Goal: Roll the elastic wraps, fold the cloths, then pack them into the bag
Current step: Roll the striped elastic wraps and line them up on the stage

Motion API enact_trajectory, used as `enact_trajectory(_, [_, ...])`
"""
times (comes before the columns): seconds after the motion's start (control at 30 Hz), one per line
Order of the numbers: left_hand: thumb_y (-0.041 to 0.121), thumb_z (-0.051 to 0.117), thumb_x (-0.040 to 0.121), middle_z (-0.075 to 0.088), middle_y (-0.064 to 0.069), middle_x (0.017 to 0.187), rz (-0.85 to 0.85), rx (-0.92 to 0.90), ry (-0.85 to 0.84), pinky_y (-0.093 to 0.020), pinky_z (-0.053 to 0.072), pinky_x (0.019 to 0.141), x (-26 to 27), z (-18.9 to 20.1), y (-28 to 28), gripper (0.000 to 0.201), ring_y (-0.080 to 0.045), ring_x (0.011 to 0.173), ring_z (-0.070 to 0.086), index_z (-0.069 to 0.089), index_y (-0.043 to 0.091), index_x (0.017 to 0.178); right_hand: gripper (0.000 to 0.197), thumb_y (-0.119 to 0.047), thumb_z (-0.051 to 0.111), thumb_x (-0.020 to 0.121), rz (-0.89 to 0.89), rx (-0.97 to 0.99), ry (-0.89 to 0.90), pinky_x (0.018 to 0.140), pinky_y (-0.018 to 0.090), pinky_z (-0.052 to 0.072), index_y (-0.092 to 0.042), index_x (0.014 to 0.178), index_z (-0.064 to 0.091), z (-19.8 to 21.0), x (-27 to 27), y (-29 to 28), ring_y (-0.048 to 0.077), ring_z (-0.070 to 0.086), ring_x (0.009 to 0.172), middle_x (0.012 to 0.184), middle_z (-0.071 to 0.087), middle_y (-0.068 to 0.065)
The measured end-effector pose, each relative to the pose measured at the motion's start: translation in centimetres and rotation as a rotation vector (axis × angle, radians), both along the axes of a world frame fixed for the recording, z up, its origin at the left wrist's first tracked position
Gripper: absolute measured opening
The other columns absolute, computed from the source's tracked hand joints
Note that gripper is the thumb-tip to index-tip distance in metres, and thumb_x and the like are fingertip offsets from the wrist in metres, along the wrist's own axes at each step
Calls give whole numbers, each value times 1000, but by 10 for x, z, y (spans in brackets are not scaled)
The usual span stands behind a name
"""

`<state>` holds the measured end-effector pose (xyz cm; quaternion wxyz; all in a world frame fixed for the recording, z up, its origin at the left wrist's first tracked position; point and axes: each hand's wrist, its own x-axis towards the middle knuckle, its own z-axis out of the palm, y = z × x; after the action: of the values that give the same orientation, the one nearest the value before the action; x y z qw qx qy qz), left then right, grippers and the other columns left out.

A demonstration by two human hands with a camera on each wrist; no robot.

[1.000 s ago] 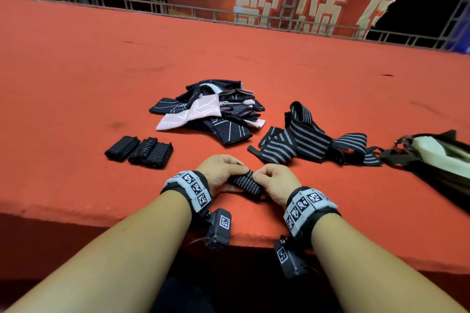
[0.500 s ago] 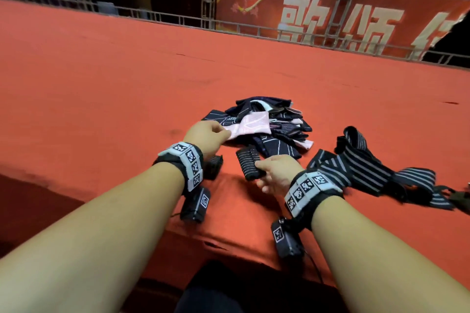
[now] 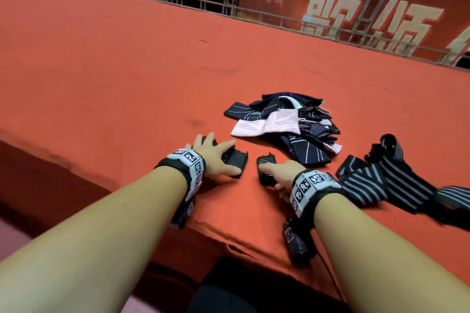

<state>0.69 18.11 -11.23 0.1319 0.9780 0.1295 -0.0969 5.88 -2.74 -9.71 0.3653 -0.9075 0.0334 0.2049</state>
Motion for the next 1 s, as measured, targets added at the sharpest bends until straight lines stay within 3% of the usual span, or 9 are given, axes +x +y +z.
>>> enact_trajectory(0.07, [87,54,73,-5,-5,169,-4,9,47,-61,7,121,2,-2,1,93,-40,153,-5,9,64,150,50,-51,70,79,-8,-78,-136,62,35,58,-8,103,62,-2,9,3,30,69,68,85,71,13])
enact_trajectory(0.13, [89,51,73,-8,-4,169,1,12,71,-62,5,121,4,-5,3,91,-41,153,-7,5,67,149,50,-36,70,80,16,-111,-216,80,44,60,-14,123,58,-10,15,6,35,71,85,95,71,14])
enact_trajectory(0.27, [89,45,77,-14,-2,169,-5,19,122,-63,3,121,8,-6,6,89,-41,153,-13,-2,67,149,37,-7,59,91,72,72,-54,58,39,53,-26,121,51,-19,12,14,30,61,58,66,60,15])
enact_trajectory(0.4, [85,48,81,-16,-2,169,-12,1,132,-63,5,121,6,-1,9,86,-40,153,-13,-1,66,150,47,-3,64,91,9,200,2,49,39,57,-21,130,43,-26,13,26,26,59,44,65,60,15])
enact_trajectory(0.67, [71,54,89,-13,-6,169,-5,-72,80,-57,9,123,0,7,22,81,-41,154,-2,4,62,152,57,-5,68,91,1,304,29,49,38,59,-20,138,38,-29,18,49,22,63,45,82,66,17])
enact_trajectory(0.83, [58,47,99,-16,-5,169,-27,-68,84,-57,12,123,2,11,27,71,-37,155,-1,0,63,152,60,-8,69,92,35,338,43,57,45,62,-21,141,37,-32,22,67,23,62,47,81,65,17])
enact_trajectory(1.0, [45,34,106,-12,1,169,-69,-37,135,-56,6,124,6,12,21,59,-39,155,-3,3,56,155,59,-8,68,93,46,383,46,51,42,60,-19,142,37,-36,26,76,19,59,44,82,62,16])
